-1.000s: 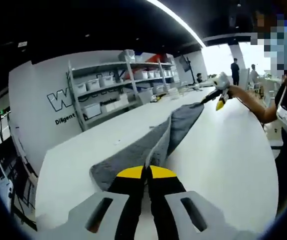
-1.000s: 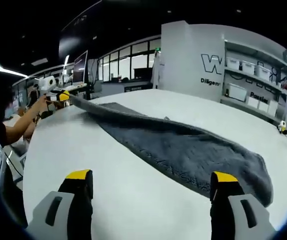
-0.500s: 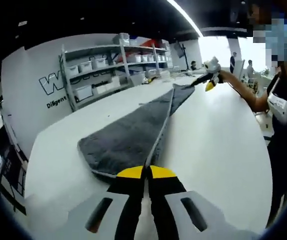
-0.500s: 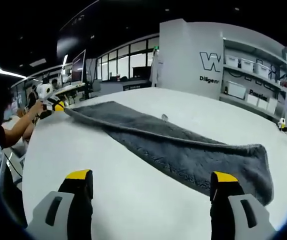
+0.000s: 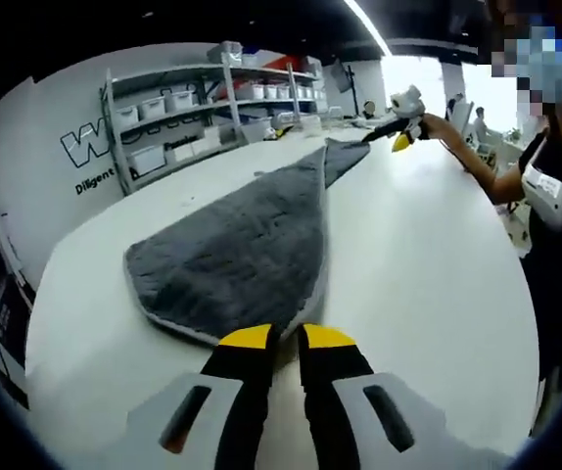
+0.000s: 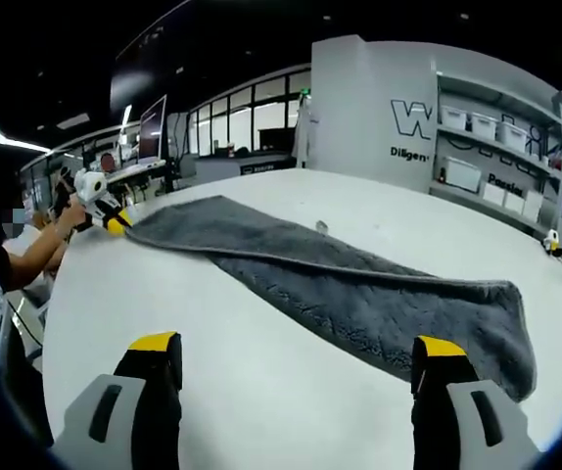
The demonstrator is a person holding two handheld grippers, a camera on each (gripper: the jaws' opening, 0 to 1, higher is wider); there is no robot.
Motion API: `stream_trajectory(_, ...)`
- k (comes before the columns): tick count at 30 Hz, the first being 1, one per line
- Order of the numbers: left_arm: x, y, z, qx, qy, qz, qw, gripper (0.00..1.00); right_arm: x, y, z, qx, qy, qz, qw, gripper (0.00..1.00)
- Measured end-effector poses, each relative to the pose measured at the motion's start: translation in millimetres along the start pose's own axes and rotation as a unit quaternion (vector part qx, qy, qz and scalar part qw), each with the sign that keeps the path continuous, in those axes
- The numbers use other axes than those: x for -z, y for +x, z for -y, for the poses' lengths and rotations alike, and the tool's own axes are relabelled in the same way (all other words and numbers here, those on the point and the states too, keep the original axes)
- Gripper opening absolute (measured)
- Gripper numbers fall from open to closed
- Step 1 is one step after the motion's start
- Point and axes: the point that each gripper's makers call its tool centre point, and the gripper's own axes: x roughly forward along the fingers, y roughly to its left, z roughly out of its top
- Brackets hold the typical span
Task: Open the folded towel by lifting each exposed corner and separating the folded layers until the towel lies flat within the target outline without major curled edges
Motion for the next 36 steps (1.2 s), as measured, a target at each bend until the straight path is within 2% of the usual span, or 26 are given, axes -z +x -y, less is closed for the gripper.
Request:
stream_trajectory(2, 3.9, -0.2, 0.2, -0.002, 0.006, -0.012, 0.9999, 0.11, -0.5, -0.4, -0.2, 0.000, 0.000, 0.001, 1.0000, 0.99)
stream_trajectory(4, 3.6, -0.8, 2.6, 0.004, 0.003, -0.011, 0.9999, 0.16, -0.9, -0.4, 0.2, 0.000, 0.000, 0.001, 1.0000, 0.99)
stream_trajectory(7, -2.8, -2.9, 8.3, 0.019, -0.009, 0.003, 0.9998, 0.30, 1.1, 0.7, -0.1, -0.001, -0.001, -0.004, 1.0000, 0.99)
stream_trajectory(12, -18.4, -6.2, 20.5, 0.037, -0.007, 0.026, 0.9990, 0.30, 1.6, 0.7, -0.6, -0.001, 0.002, -0.003, 1.0000, 0.99)
stream_trajectory(15, -32.5, -5.4, 22.9, 0.040, -0.006, 0.047, 0.9981, 0.31, 1.9, 0.8, -1.0, 0.000, 0.004, -0.002, 1.0000, 0.99)
stream_trajectory(16, -36.5, -5.0, 22.0, 0.038, -0.007, 0.054, 0.9978, 0.33, 1.9, 1.1, -1.1, 0.000, 0.005, -0.002, 1.0000, 0.99)
stream_trajectory(19, -58.8, -2.3, 16.3, 0.028, -0.022, 0.101, 0.9943, 0.45, 4.9, 2.3, -2.2, -0.002, 0.006, -0.007, 1.0000, 0.99)
stream_trajectory(20, -66.2, -1.6, 18.3, 0.035, -0.026, 0.119, 0.9919, 0.45, 5.1, 2.4, -2.2, -0.002, 0.006, -0.008, 0.9999, 0.99)
stream_trajectory(21, -70.7, -1.2, 22.0, 0.050, -0.019, 0.129, 0.9902, 0.42, 5.3, 2.6, -2.3, -0.002, 0.006, -0.008, 0.9999, 0.99)
stream_trajectory(22, -74.0, -0.4, 22.6, 0.052, -0.014, 0.134, 0.9895, 0.40, 5.3, 3.3, -1.4, -0.002, 0.007, -0.008, 0.9999, 0.99)
stream_trajectory(24, -82.7, 3.7, 16.5, 0.037, -0.009, 0.148, 0.9883, 0.42, 8.6, 6.6, -2.7, -0.005, 0.005, -0.016, 0.9998, 0.99)
stream_trajectory(27, -93.0, 9.0, 7.0, 0.030, -0.018, 0.169, 0.9850, 0.59, 10.4, 8.2, -3.7, -0.010, 0.008, -0.020, 0.9997, 0.99)
stream_trajectory(29, -100.9, 11.9, -5.6, 0.005, -0.022, 0.190, 0.9816, 0.64, 10.5, 8.3, -4.3, -0.011, 0.011, -0.019, 0.9997, 0.99)
stream_trajectory(32, -102.5, 17.0, -15.7, -0.012, -0.028, 0.192, 0.9810, 0.62, 10.4, 8.0, -3.6, -0.010, 0.013, -0.018, 0.9997, 0.99)
stream_trajectory(34, -102.3, 22.0, -21.7, -0.019, -0.042, 0.190, 0.9807, 0.67, 10.5, 7.7, -3.8, -0.008, 0.015, -0.015, 0.9997, 0.99)
stream_trajectory(36, -101.2, 27.4, -29.5, -0.027, -0.051, 0.189, 0.9804, 0.77, 10.1, 7.6, -4.0, -0.008, 0.017, -0.013, 0.9997, 0.99)
